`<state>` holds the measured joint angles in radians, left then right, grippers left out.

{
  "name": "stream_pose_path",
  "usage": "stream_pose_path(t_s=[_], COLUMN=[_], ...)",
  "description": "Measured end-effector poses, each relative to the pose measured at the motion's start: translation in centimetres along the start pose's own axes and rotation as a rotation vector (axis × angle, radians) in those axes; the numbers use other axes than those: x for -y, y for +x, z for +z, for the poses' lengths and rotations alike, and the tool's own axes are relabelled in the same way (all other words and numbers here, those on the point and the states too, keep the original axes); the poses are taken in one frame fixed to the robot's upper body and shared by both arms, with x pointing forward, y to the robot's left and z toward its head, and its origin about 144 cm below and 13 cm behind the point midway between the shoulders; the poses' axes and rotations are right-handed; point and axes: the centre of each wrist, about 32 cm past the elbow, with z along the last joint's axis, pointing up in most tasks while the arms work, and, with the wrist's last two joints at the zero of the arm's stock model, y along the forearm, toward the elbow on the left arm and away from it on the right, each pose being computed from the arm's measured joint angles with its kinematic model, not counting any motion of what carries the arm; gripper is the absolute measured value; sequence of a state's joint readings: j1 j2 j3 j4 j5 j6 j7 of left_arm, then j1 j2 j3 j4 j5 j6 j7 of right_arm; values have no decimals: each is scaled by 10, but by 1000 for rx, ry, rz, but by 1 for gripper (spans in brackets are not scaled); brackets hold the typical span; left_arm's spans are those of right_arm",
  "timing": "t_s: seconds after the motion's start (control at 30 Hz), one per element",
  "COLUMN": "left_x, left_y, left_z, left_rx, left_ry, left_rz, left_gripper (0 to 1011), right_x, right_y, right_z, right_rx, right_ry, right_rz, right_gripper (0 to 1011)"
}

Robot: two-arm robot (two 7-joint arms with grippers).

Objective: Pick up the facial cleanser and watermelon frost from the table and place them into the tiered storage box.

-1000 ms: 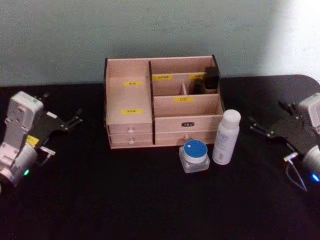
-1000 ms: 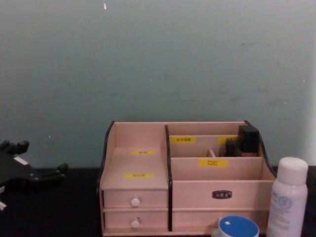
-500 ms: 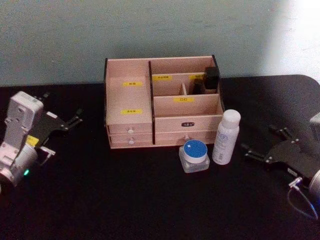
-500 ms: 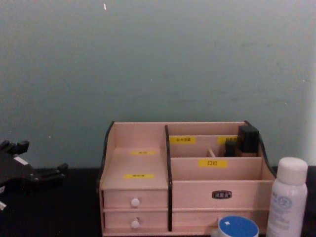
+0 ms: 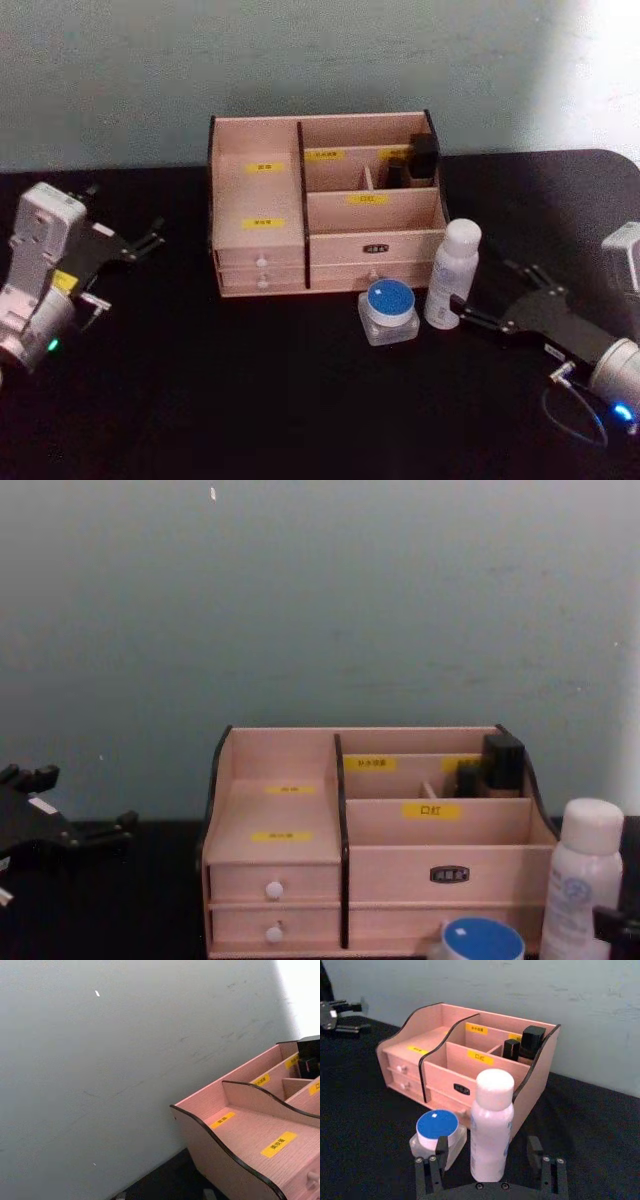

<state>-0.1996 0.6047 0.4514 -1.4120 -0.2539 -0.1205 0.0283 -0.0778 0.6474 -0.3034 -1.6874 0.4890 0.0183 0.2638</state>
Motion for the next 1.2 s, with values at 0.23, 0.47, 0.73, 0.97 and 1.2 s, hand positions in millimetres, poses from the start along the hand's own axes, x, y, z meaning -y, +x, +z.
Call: stream_pose_path(t_s=[0.23, 0.47, 0.73, 0.97, 1.2], left_x=[0, 0, 0, 0, 0], left_y=[0, 0, 0, 0, 0], left_z=[0, 0, 0, 0, 0], left_rx=[0, 0, 0, 0, 0], left_ry=[0, 0, 0, 0, 0], left_rz=[0, 0, 0, 0, 0], left_gripper=[1001, 1001, 1001, 1001, 1001], right_x=[-13, -27, -37, -43, -44], right_y=[-2, -4, -4, -4, -4], right_z=[0, 0, 0, -2, -3], right_rx=[-19, -19, -12, -18, -12], right_ry=[20, 33, 31, 21, 17], right_rz=[-22, -30, -35, -37, -43], right_gripper=[1003, 1003, 1002, 1003, 1003])
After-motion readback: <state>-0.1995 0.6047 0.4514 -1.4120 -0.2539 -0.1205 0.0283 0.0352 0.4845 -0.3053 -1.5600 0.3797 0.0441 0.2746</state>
